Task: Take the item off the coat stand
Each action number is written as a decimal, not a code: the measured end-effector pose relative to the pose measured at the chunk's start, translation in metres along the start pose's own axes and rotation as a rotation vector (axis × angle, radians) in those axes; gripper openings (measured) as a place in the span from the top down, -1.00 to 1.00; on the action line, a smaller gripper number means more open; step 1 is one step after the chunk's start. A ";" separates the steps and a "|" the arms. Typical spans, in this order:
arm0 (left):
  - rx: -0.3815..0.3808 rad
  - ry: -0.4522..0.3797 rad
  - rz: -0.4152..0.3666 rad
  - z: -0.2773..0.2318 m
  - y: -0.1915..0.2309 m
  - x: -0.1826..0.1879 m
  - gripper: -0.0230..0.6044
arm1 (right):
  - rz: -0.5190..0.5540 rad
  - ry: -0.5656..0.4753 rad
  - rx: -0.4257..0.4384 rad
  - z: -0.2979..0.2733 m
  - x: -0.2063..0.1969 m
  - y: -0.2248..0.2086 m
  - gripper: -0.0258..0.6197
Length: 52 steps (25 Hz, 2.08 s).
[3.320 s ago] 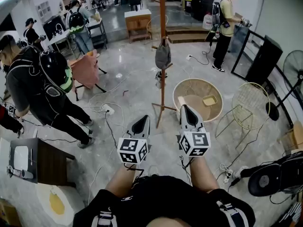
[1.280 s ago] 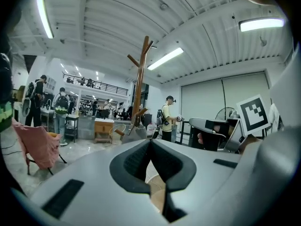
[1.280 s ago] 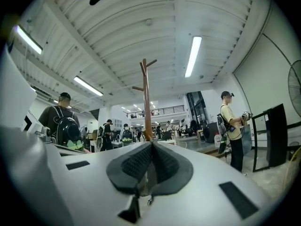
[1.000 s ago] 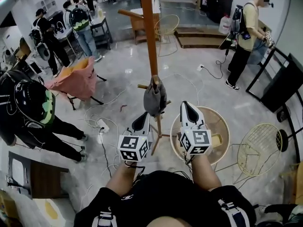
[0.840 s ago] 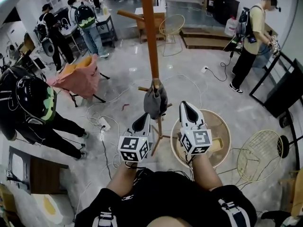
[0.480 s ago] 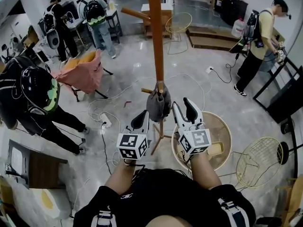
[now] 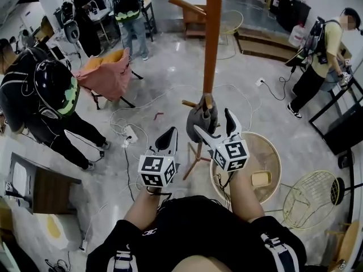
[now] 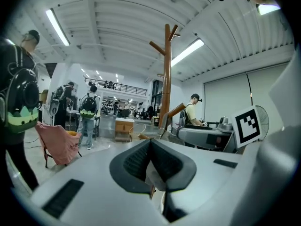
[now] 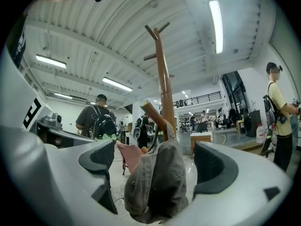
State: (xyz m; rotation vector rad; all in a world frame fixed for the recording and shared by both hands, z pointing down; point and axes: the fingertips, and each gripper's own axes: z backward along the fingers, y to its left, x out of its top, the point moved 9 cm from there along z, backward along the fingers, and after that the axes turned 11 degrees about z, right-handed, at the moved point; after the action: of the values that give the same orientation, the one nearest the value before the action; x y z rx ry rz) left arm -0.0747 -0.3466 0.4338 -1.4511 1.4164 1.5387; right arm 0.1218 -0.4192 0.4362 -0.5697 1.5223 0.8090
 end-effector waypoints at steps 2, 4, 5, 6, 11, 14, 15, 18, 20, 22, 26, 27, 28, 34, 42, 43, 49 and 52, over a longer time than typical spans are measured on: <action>0.017 0.003 0.003 0.003 0.006 0.001 0.88 | -0.002 0.048 0.003 -0.010 -0.009 -0.004 -0.75; 0.032 0.007 0.009 0.005 0.012 0.001 0.88 | -0.006 0.096 0.010 -0.020 -0.020 -0.008 -0.77; 0.039 0.008 0.011 0.006 0.015 0.000 0.88 | -0.015 0.118 0.014 -0.025 -0.026 -0.010 -0.77; 0.045 0.008 0.012 0.007 0.018 0.000 0.88 | -0.028 0.138 0.016 -0.029 -0.033 -0.011 -0.78; 0.078 0.004 0.024 0.014 0.035 0.006 0.88 | -0.107 0.197 0.017 -0.050 -0.053 -0.014 -0.78; 0.092 0.003 0.035 0.017 0.042 0.006 0.88 | -0.143 0.225 0.013 -0.056 -0.063 -0.016 -0.78; 0.094 0.003 0.037 0.018 0.044 0.005 0.88 | -0.157 0.234 0.021 -0.057 -0.066 -0.015 -0.75; 0.097 0.000 0.038 0.018 0.047 0.002 0.88 | -0.178 0.267 0.023 -0.054 -0.073 -0.016 -0.05; 0.094 -0.001 0.038 0.016 0.046 0.002 0.88 | -0.160 0.284 -0.003 -0.052 -0.073 -0.019 0.41; 0.090 -0.002 0.039 0.018 0.048 0.005 0.88 | -0.143 0.291 -0.027 -0.051 -0.067 -0.015 0.63; 0.079 -0.004 0.039 0.024 0.048 0.008 0.88 | -0.116 0.285 -0.057 -0.044 -0.056 -0.003 0.75; 0.075 -0.004 0.038 0.023 0.047 0.008 0.88 | -0.112 0.276 -0.061 -0.041 -0.054 -0.003 0.75; 0.072 -0.005 0.037 0.021 0.045 0.008 0.88 | -0.109 0.264 -0.064 -0.038 -0.051 -0.003 0.76; 0.048 -0.004 0.033 0.013 0.036 0.006 0.88 | -0.063 0.166 -0.073 -0.013 -0.018 -0.004 0.76; -0.015 -0.007 0.025 0.004 0.020 0.003 0.88 | -0.035 0.096 -0.078 0.031 0.012 0.009 0.76; -0.025 -0.006 0.024 0.004 0.018 0.002 0.88 | -0.035 0.092 -0.085 0.037 0.014 0.010 0.76; -0.092 0.010 0.019 -0.006 0.007 -0.001 0.88 | -0.074 0.089 -0.172 0.070 0.009 -0.001 0.76; -0.129 0.024 0.011 -0.017 -0.002 -0.003 0.88 | -0.118 0.119 -0.239 0.081 -0.008 -0.017 0.76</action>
State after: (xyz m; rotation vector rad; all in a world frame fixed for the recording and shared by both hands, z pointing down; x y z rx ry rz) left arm -0.0674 -0.3610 0.4385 -1.5442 1.3631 1.6515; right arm 0.1874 -0.3687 0.4419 -0.8898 1.4938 0.8840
